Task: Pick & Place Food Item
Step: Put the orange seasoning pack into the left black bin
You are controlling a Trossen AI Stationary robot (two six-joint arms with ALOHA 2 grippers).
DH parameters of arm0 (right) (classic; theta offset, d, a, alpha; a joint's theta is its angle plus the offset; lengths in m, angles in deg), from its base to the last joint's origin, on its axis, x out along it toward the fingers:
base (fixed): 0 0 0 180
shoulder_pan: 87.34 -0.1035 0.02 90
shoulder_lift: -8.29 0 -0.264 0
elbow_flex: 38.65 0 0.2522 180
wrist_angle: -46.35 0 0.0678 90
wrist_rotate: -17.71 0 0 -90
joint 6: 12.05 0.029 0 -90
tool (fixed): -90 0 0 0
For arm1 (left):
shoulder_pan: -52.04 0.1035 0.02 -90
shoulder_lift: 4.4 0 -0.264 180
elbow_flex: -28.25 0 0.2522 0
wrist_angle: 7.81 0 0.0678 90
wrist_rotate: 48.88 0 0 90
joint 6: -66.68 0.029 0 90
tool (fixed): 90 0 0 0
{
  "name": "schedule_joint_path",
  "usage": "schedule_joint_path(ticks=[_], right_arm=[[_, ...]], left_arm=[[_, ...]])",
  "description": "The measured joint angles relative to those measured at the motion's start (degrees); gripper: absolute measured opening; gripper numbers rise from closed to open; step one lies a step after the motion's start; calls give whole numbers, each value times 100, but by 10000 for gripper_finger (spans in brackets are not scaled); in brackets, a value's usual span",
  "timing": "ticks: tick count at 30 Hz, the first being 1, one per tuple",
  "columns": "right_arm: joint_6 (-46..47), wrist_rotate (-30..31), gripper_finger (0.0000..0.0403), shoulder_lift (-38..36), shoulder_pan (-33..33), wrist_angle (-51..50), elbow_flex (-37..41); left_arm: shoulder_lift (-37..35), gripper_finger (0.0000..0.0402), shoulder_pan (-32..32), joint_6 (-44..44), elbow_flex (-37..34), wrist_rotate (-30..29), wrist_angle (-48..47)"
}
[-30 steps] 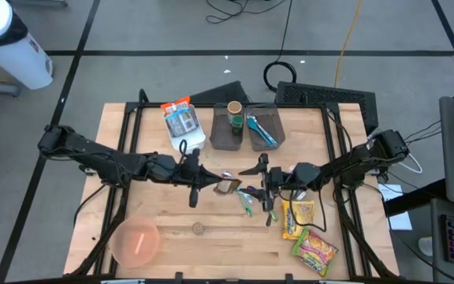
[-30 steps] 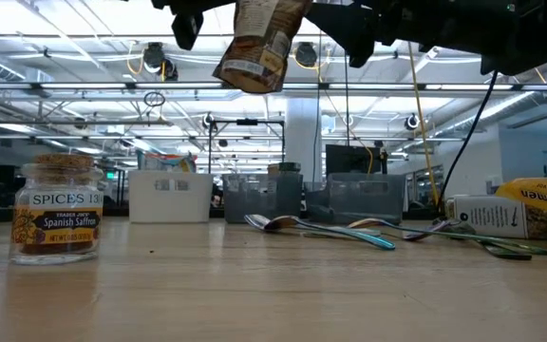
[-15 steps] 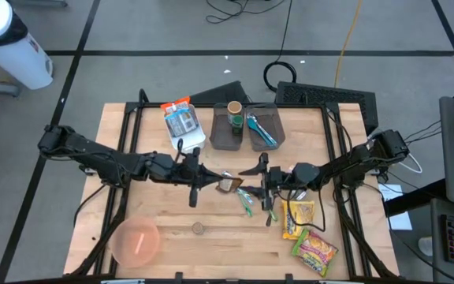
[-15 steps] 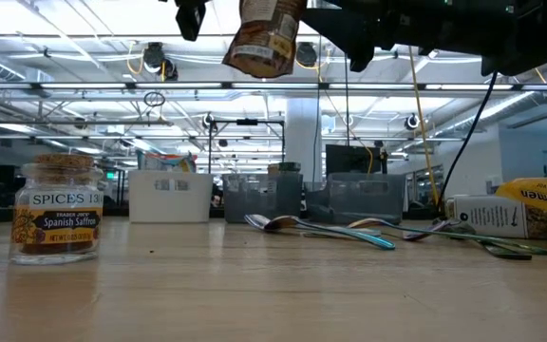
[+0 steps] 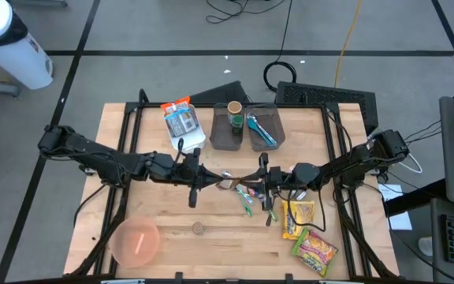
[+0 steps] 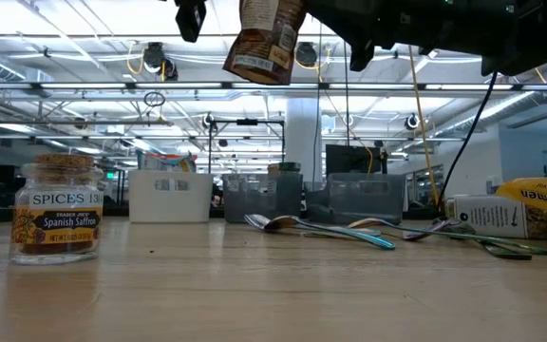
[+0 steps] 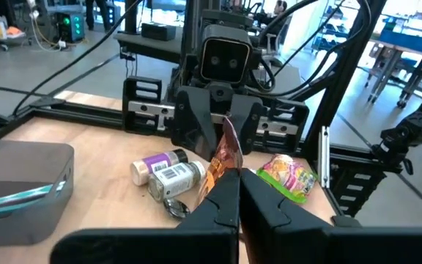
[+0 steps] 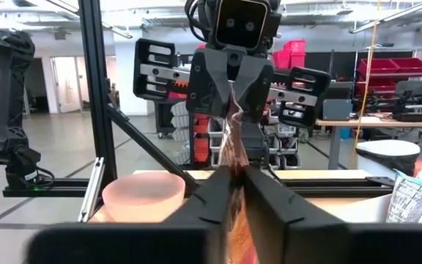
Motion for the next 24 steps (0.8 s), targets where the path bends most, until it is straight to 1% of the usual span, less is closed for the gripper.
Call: schedule_joint_path(ticks=[2,6,11,14,18,21,22,24], right_arm=[[-52,0,6,0,0,-2,0],[-68,7,2,0,0,-51,0],[-67,9,1,0,0,-244,2],[-47,11,1,0,0,-315,2],[-33,8,1,0,18,-462,2],[214,-23,0,0,120,-749,2],[298,-112,0,0,187,-856,2],[514,-404,0,0,354,-1076,4]], left_arm=[[2,3,0,-41,0,0,0],[2,22,0,-56,0,4,-4],[2,56,78,-27,0,220,-15],[2,92,137,-19,4,216,-111],[4,155,249,253,4,252,-184],[-7,198,397,418,52,525,-226],[-7,210,464,421,140,613,-357],[-7,230,613,425,461,811,-959]])
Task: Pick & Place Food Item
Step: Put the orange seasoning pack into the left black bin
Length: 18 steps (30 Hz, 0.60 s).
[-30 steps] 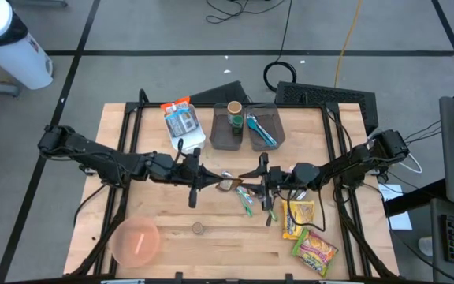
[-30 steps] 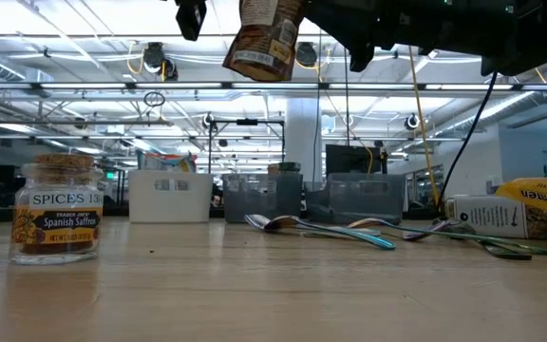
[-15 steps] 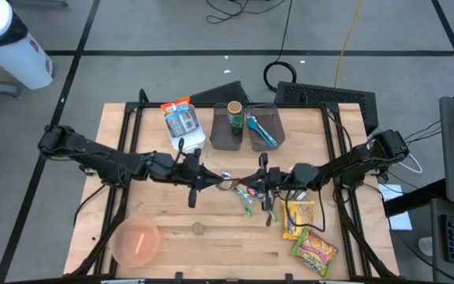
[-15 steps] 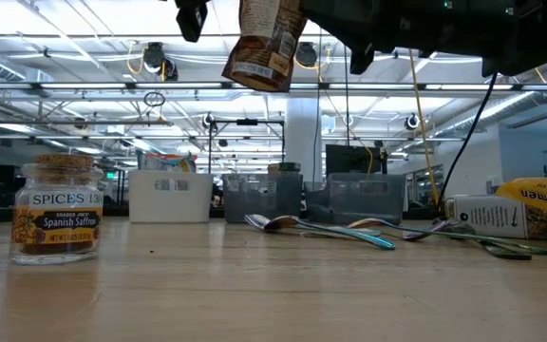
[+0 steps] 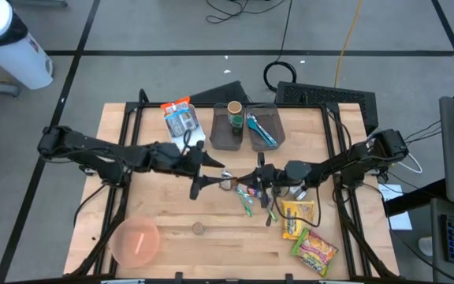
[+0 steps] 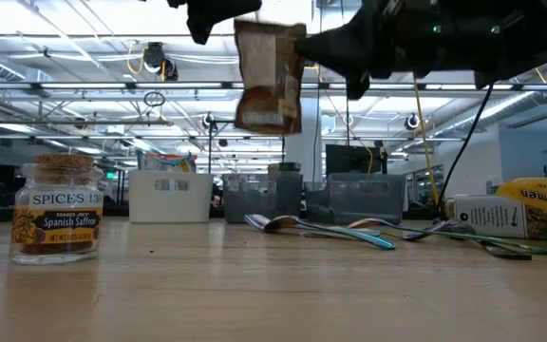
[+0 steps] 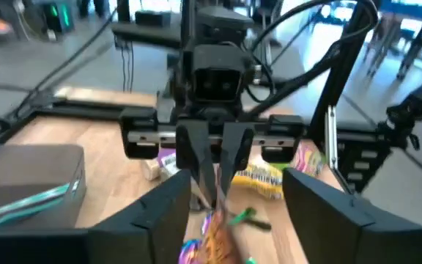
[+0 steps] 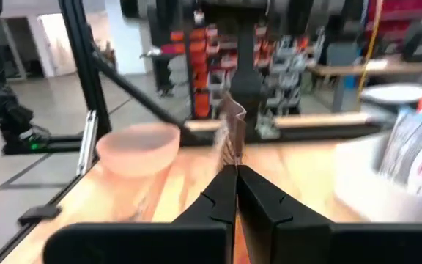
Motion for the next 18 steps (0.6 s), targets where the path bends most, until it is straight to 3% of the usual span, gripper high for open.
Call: schedule_joint_path(ticks=[10,18], right_arm=[[249,-885,0,0,727,-903,-260],[-360,-967,0,0,797,-2447,-1275]], left_arm=[[793,264,760,-175,2532,367,-4642],[1803,252,972,-150,4073,1159,-6183]])
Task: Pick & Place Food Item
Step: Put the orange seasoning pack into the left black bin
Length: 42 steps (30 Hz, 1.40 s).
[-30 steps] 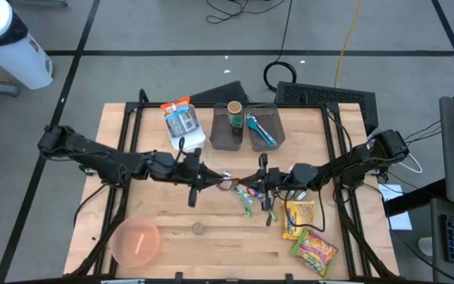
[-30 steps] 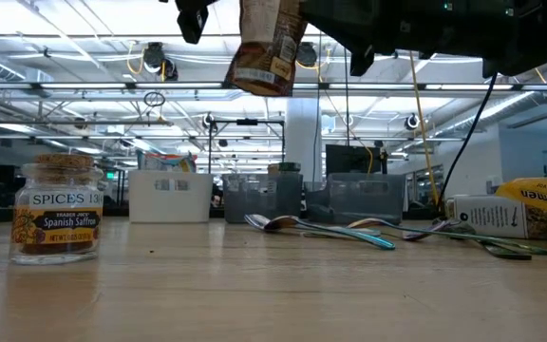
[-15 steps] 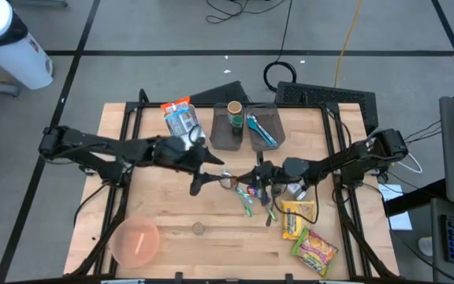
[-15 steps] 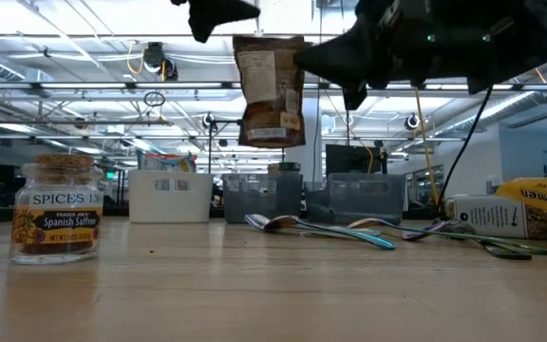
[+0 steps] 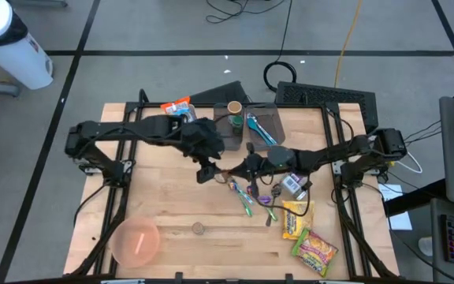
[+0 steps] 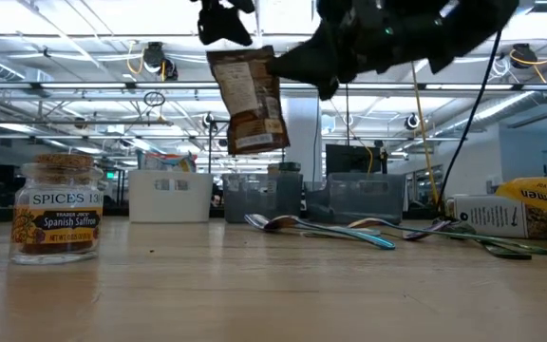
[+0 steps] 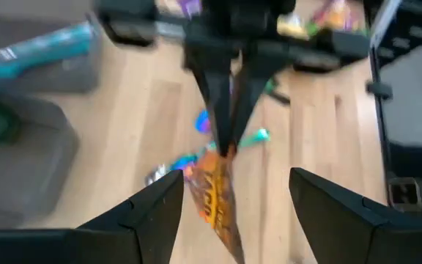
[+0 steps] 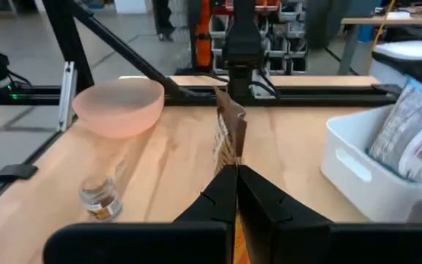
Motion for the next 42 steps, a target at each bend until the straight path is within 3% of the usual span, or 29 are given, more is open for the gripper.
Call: schedule_joint_path(ticks=[5,10,22,28,35,42], right_arm=[[-141,-436,0,0,4,-366,-360],[-267,-439,0,-2,22,-440,-412],[-376,-441,0,-2,245,-353,-412],[-382,-727,0,-2,316,-266,-414],[-380,-729,0,-2,348,-267,-414],[-375,-731,0,-2,348,-185,-414]], left_arm=[[405,246,0,32,474,3,-704],[537,248,0,77,554,-75,-1021],[534,217,20,150,554,-191,-1133],[534,189,122,152,554,-143,-1135],[534,123,211,231,554,-126,-1257],[534,14,219,600,554,-104,-1308]])
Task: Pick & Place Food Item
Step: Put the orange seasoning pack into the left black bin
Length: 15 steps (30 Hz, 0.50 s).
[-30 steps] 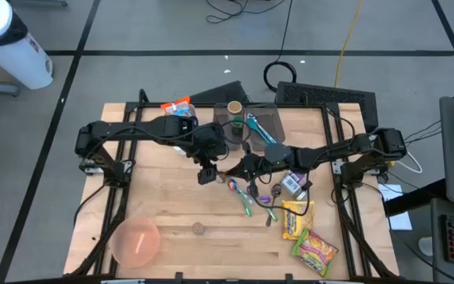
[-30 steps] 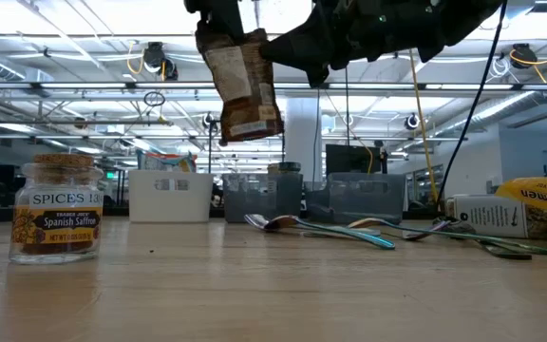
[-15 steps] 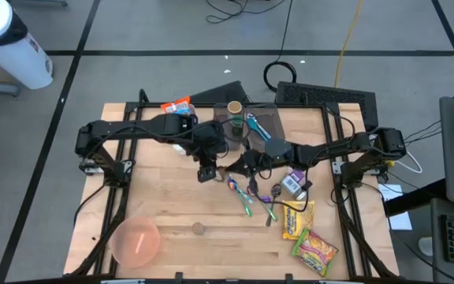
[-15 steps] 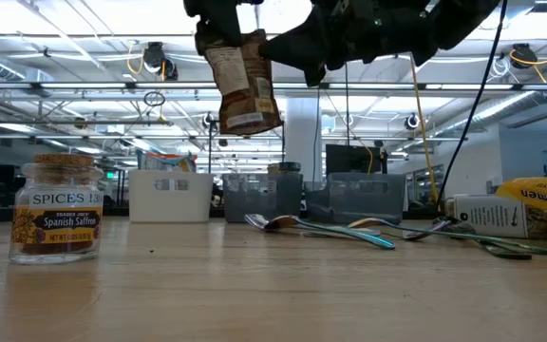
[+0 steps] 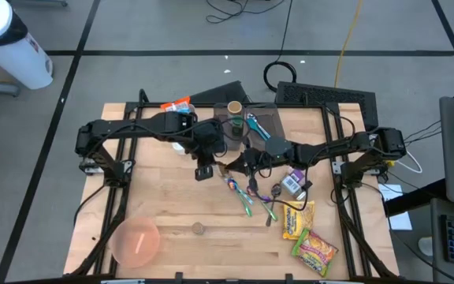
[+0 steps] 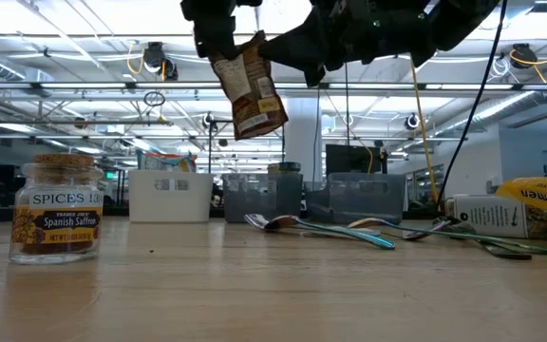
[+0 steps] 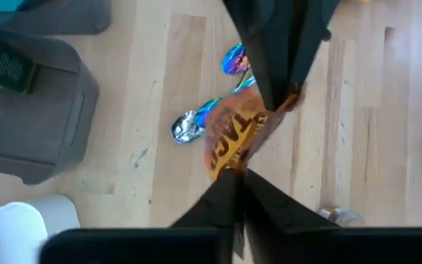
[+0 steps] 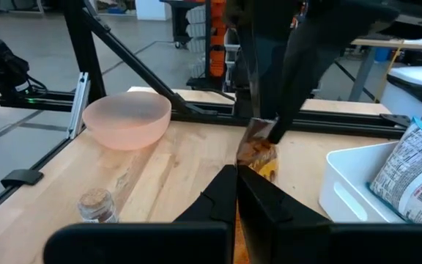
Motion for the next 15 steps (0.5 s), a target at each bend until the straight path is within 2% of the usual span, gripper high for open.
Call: schedule_joint_path(ticks=[4,10,15], right_arm=[[2,-15,0,0,-5,3,0],[137,-25,5,0,-9,6,0],[144,-11,48,-2,-9,79,0]], left_arm=[[0,8,2,299,0,309,-13],[0,3,-4,560,0,346,-11],[0,3,-2,664,0,350,-6]])
